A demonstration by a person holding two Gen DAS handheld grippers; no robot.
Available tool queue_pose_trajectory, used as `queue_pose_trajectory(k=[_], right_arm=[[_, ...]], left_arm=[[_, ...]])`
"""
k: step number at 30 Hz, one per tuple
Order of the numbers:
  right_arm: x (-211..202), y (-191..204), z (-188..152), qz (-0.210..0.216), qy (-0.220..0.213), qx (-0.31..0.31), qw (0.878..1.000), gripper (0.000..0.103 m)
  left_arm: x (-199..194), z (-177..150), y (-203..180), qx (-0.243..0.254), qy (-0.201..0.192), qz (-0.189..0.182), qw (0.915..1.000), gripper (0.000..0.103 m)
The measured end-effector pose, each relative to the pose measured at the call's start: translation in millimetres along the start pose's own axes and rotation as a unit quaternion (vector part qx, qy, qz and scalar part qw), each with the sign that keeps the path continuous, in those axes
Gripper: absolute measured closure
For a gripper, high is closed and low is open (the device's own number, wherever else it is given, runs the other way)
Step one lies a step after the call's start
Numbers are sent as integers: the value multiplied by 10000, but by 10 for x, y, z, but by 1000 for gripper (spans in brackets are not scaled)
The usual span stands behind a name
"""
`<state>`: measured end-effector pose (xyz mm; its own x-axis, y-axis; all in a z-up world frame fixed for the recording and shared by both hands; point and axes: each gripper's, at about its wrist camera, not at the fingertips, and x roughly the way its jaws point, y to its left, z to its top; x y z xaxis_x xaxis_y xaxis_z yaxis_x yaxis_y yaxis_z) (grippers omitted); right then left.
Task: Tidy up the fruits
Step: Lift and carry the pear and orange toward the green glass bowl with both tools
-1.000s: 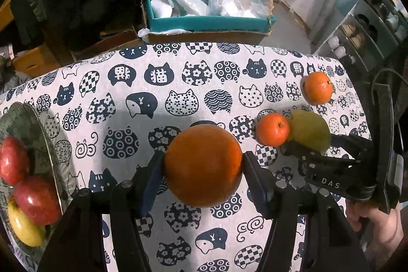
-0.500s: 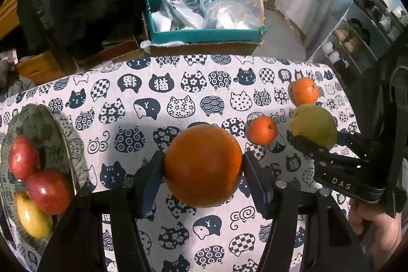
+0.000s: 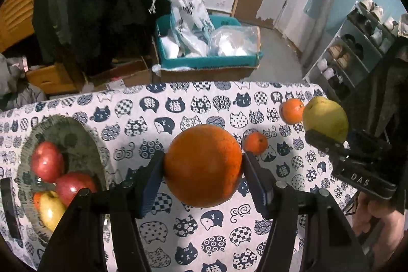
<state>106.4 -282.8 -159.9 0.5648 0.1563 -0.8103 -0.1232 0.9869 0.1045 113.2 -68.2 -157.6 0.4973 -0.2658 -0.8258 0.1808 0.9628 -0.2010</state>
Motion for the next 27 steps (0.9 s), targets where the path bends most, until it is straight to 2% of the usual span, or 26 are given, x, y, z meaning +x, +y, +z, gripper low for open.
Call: queue_pose_trajectory(k=[12, 27], right_arm=[[-455, 246, 133, 192, -505, -227, 9983, 34], [-789, 670, 247, 569, -884, -552, 9929, 34]], left_arm=[[-558, -13, 124, 54, -520, 72, 9986, 40], [-958, -58, 311, 21, -858, 96, 9963, 40]])
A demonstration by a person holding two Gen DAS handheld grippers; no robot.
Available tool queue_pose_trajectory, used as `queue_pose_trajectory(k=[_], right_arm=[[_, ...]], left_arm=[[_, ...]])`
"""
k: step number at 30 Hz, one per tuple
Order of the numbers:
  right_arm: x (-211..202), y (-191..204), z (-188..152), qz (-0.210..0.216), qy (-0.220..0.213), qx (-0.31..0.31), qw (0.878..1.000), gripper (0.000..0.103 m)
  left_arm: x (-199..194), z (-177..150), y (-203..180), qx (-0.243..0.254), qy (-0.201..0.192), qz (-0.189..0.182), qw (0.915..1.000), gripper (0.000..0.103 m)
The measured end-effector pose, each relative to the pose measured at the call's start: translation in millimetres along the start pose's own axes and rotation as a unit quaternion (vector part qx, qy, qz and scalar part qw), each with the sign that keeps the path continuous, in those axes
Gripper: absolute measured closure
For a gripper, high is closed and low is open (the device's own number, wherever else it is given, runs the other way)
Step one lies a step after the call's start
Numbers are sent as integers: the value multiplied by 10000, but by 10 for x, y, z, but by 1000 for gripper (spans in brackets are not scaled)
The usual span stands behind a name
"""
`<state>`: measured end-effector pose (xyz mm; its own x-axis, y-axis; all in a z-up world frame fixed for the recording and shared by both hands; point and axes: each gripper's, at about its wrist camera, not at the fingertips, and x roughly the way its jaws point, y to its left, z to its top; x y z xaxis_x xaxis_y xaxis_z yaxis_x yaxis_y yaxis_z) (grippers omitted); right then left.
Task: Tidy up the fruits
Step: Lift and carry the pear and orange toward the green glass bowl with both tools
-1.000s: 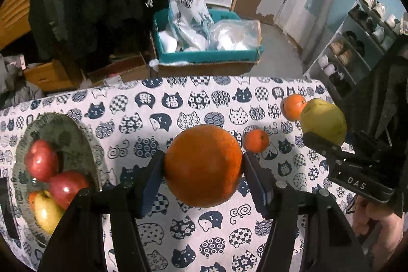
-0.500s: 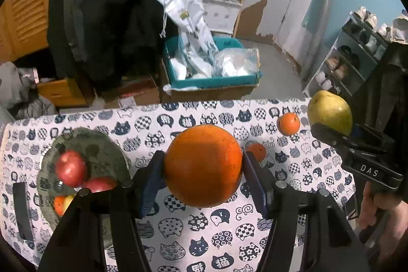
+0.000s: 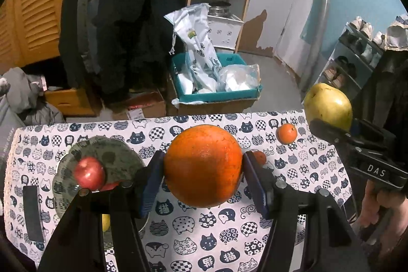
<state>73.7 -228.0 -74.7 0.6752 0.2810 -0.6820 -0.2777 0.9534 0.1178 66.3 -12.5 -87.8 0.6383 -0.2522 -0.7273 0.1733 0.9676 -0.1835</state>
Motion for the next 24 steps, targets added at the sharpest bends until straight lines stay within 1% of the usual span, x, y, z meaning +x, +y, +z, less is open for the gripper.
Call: queue_pose_trajectory(k=[8, 13, 24], right_arm=[[68, 268, 121, 197, -29, -167, 9997, 34], [141, 461, 200, 337, -50, -265, 9991, 34], [442, 975, 332, 657, 84, -476, 9967, 34]], left_arm=[[-150, 2, 184, -79, -153, 122, 9998, 40], [-215, -7, 360, -190, -221, 287, 9992, 40], [-309, -106, 931, -681, -248, 639, 9953, 40]])
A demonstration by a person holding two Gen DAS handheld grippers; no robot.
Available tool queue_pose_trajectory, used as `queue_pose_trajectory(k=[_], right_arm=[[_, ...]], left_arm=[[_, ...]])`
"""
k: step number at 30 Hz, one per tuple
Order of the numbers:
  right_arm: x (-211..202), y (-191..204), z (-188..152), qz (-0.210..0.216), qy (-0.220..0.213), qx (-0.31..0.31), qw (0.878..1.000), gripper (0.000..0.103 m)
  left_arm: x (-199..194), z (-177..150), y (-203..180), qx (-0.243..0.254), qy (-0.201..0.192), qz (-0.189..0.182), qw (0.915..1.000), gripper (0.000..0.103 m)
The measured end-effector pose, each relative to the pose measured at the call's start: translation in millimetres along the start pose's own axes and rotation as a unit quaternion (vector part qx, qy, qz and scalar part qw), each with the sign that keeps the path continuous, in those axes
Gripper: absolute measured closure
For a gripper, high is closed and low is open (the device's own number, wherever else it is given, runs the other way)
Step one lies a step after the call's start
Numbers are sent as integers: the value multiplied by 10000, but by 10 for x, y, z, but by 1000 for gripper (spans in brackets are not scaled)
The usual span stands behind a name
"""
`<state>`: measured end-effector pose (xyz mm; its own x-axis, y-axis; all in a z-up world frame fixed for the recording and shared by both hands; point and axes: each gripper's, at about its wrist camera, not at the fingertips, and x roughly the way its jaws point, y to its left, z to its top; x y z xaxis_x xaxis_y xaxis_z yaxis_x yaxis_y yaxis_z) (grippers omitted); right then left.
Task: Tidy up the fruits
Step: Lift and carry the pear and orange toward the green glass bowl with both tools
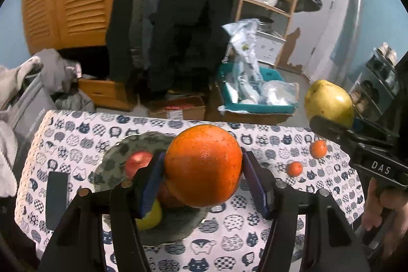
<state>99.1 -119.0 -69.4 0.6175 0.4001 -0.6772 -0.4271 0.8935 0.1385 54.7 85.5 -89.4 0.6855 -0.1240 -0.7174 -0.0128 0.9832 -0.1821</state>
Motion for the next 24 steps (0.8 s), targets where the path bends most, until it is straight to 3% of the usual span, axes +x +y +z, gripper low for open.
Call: queue_pose_trajectory(k=[13, 24], right_arm=[[456, 445, 89, 324, 288, -150, 9989, 34], [893, 727, 72, 472, 611, -337, 9964, 34]], left_arm=[[34, -27, 732, -597, 33, 409, 9974, 40], [325, -132, 1245, -1018, 462, 606, 9919, 40]])
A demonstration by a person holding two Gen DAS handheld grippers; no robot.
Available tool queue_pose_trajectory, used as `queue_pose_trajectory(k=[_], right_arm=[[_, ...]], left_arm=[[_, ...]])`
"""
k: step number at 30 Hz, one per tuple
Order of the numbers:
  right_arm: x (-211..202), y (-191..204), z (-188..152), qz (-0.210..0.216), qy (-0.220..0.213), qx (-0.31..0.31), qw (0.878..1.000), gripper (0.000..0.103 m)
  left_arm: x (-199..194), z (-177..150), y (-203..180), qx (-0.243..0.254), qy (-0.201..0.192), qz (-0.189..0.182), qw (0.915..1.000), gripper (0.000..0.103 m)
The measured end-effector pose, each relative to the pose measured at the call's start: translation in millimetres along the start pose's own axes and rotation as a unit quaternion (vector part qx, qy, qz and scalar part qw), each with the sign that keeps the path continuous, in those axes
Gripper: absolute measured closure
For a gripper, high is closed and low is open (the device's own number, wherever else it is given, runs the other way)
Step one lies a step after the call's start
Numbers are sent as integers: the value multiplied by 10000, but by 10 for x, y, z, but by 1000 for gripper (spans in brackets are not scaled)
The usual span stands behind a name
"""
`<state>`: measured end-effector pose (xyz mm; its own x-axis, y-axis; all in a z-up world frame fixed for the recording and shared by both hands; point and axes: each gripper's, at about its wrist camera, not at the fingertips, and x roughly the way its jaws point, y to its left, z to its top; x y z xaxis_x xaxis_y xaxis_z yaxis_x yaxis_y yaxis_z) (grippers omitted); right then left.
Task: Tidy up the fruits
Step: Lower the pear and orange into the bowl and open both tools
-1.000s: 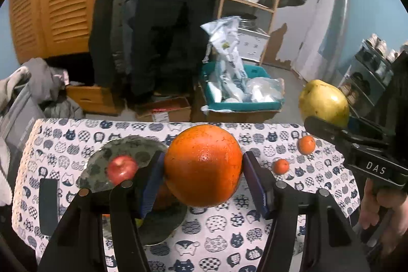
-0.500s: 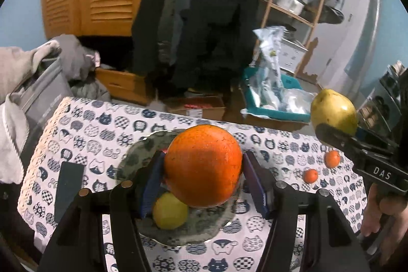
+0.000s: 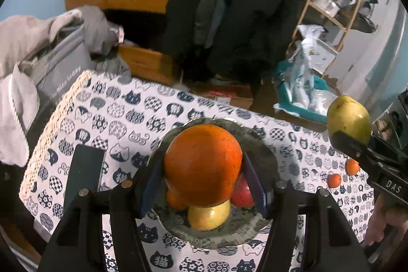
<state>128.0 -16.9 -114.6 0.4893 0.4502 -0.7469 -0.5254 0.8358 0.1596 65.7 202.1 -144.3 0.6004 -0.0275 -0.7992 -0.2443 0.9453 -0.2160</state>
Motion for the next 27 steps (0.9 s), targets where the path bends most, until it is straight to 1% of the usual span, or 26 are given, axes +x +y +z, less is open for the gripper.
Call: queue_pose_trajectory(k=[10, 16, 23, 27], right_arm=[[525, 118, -116, 145, 435, -18, 9989, 34], [789, 54, -217, 164, 726, 96, 9972, 34], [960, 16, -298, 137, 936, 117, 9954, 34], [1006, 25, -310, 159, 972, 107, 9951, 34]], left_arm=[[411, -110, 191, -199, 458, 129, 9987, 40], [664, -172, 245, -334, 659, 157, 9971, 39], [900, -263, 283, -372, 928, 268, 9946, 39], [961, -283, 261, -329, 982, 298, 9942, 39]])
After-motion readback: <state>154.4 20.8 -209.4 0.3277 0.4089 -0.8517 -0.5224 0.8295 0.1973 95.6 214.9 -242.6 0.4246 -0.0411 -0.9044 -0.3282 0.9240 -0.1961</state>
